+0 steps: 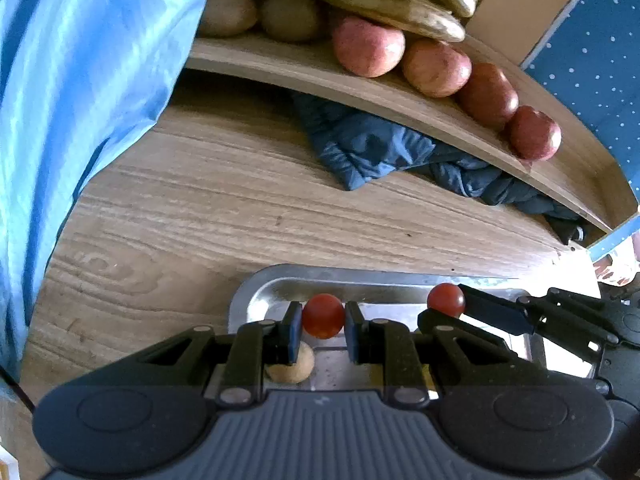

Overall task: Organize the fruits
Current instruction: 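Carry both cherry tomatoes over the tray with the left and right tools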

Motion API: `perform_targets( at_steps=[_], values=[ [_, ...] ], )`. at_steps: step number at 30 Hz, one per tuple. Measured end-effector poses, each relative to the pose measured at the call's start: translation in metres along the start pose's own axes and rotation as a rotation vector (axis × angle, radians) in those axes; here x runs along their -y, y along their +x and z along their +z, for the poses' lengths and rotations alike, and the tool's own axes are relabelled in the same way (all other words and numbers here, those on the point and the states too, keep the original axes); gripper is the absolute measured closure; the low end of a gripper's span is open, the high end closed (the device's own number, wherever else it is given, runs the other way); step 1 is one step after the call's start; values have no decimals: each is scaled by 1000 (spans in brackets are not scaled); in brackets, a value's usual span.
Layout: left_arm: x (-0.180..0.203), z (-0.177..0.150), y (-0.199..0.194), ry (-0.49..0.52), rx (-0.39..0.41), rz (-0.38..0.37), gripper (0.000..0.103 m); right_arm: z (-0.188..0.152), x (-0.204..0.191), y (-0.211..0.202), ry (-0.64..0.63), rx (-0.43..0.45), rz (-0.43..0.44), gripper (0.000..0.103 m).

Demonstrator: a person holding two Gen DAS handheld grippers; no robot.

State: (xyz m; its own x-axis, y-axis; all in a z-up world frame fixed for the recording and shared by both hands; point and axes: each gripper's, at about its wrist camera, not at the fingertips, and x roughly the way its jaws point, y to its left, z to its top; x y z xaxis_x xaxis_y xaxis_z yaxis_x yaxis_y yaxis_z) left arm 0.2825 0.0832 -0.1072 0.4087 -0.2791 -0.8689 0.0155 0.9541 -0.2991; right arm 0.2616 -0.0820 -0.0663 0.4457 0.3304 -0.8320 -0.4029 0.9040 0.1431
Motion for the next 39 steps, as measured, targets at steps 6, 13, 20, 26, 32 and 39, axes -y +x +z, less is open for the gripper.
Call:
perform_targets(
  at_steps=[6,13,20,26,32,39],
  values=[
    [-7,-2,0,-17,-3,3,79,2,-10,8,-35,-17,22,77],
    [-12,-1,3,-39,-5,5,79,5,-15,15,-66,-35,35,77],
    [-14,0,5,-53,-11,7,79,8,-16,23,-91,-61,39,77],
    [-17,1,7,-69,-12,12,79,9,-18,28,-104,-72,51,77],
    [-18,1,8,-78,-14,14,79,10,-17,30,-111,-79,59,77],
    [-19,1,10,-76,-19,14,79,8,-17,32,-113,-86,66,77]
  ],
)
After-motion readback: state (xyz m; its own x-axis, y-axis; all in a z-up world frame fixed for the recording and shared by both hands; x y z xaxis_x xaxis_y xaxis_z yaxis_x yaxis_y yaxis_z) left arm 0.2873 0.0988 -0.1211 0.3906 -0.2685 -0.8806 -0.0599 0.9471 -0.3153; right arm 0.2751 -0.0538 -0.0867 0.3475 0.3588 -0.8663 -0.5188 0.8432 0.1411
